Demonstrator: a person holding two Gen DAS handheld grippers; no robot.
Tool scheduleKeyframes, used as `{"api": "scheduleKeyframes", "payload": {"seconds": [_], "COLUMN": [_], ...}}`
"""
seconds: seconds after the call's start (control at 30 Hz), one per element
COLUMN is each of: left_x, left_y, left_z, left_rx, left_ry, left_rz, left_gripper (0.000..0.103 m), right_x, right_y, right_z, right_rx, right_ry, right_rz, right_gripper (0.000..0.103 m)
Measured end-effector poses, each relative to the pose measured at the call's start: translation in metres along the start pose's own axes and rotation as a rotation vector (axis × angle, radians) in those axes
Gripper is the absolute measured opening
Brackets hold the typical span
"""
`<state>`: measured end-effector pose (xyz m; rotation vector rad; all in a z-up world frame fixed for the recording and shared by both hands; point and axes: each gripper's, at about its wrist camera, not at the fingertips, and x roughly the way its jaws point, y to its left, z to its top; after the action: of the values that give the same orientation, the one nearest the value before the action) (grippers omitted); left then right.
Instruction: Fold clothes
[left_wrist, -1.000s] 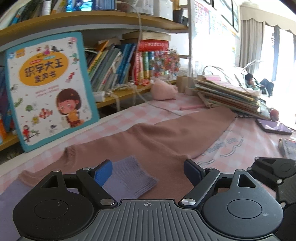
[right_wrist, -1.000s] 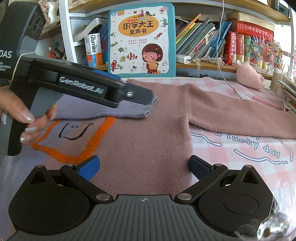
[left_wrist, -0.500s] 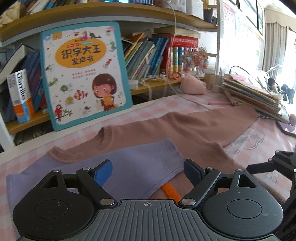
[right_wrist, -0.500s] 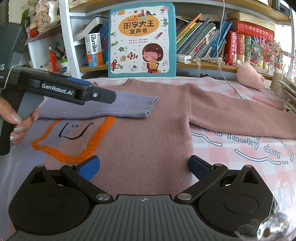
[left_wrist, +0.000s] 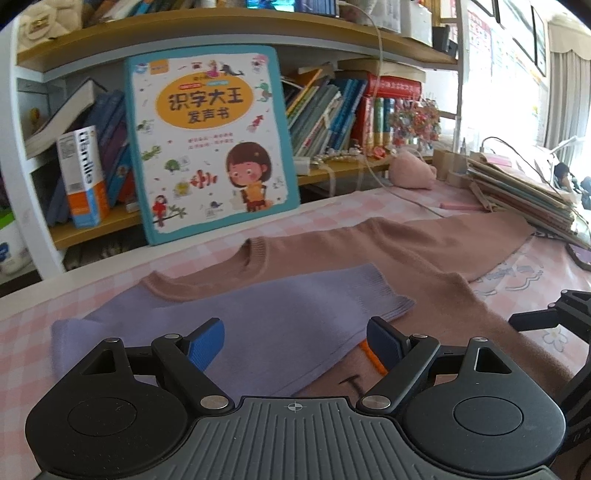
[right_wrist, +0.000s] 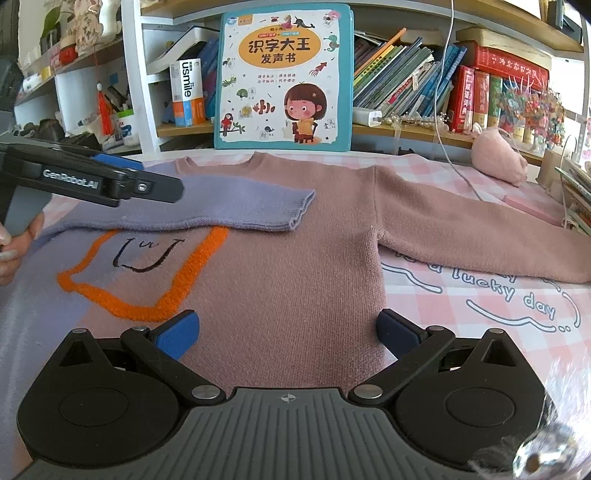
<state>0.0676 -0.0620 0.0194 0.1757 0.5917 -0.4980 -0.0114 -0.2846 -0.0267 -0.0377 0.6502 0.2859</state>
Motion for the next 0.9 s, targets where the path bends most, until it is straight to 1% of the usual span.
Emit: {"api": "scheduleKeyframes", "payload": {"seconds": [0.33,0.53,0.73,0.9], "left_x": [-0.015,-0.031,-0.047,-0.056], "left_y": [0.02,0.037,0.053,0.061], "left_z": [-0.014,-0.027,-0.04,-0.053], "left_rx": [-0.061,-0.094,-0.128,-0.148], "left_ry": [0.019,0.038,0.031,0.048], "left_rz": [0.072,0.143,0.2,0.222], "left_gripper": [0.087,0.087,0.087,0.087], "right_x": [0.001,0.001,0.002,0.002], "right_y": [0.0,0.001,0.003,0.004], "right_z": [0.0,0.001,0.001,0.001], "right_rx": [-0.002,-0.007,-0.014,-0.024], "right_ry": [0.003,0.006,0.01,0.012], "right_rz": [-0.002,-0.006,-0.015,-0.025], "right_gripper": [0.103,0.103,0.103,0.103]}}
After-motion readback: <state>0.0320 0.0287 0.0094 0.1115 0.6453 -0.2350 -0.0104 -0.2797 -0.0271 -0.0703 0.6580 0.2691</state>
